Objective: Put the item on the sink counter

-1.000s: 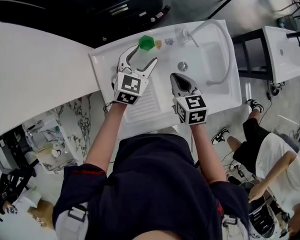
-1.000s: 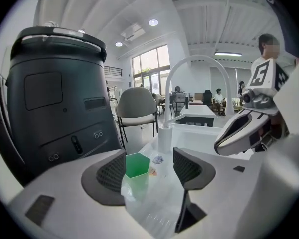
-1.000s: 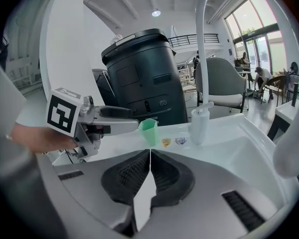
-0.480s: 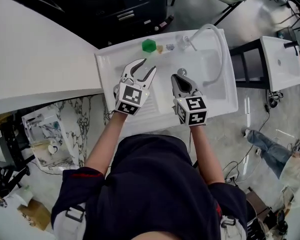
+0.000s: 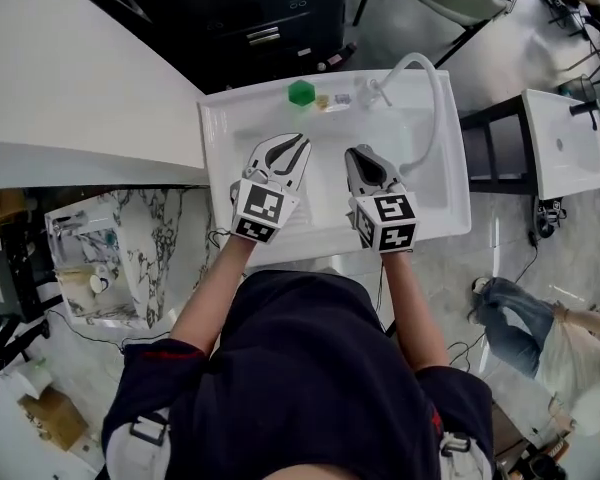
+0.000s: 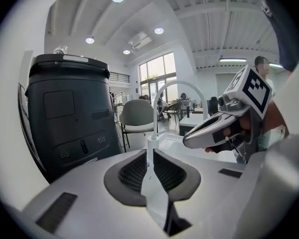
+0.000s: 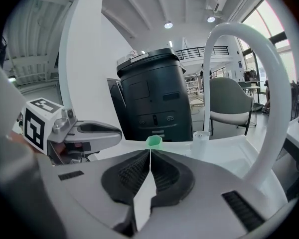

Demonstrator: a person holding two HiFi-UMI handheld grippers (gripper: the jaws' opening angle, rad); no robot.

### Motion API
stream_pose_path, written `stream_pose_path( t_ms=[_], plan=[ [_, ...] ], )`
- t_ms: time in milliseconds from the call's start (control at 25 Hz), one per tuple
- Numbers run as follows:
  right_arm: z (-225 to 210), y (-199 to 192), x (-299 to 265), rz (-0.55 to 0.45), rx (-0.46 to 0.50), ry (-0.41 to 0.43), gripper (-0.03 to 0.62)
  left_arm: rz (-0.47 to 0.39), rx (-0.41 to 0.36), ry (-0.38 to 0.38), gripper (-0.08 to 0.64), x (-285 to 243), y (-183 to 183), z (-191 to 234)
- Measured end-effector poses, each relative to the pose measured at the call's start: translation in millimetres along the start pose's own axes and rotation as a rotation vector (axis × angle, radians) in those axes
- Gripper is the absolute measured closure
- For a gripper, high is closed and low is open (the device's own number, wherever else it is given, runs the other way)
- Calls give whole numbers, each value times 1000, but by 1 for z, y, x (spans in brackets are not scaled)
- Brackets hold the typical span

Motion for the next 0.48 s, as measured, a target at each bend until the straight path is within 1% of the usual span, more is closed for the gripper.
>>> stream_pose_path(
  t_ms=[200,480],
  plan=[
    [-3,2,12,-18,9,26,557,-14,41,28,533,11,0,-16],
    [-4,2,25,-46,35,59,557,-50,87,74,545,30,1,-37]
  ],
)
Point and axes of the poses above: the fingertips, and each gripper's own axes: x backward along the fingers, z to its left, y out of its top, the point moved 4 cm from there along x, backward along the fingers, and after that the axes turned 1 degree about -x, right-handed, at the moved point
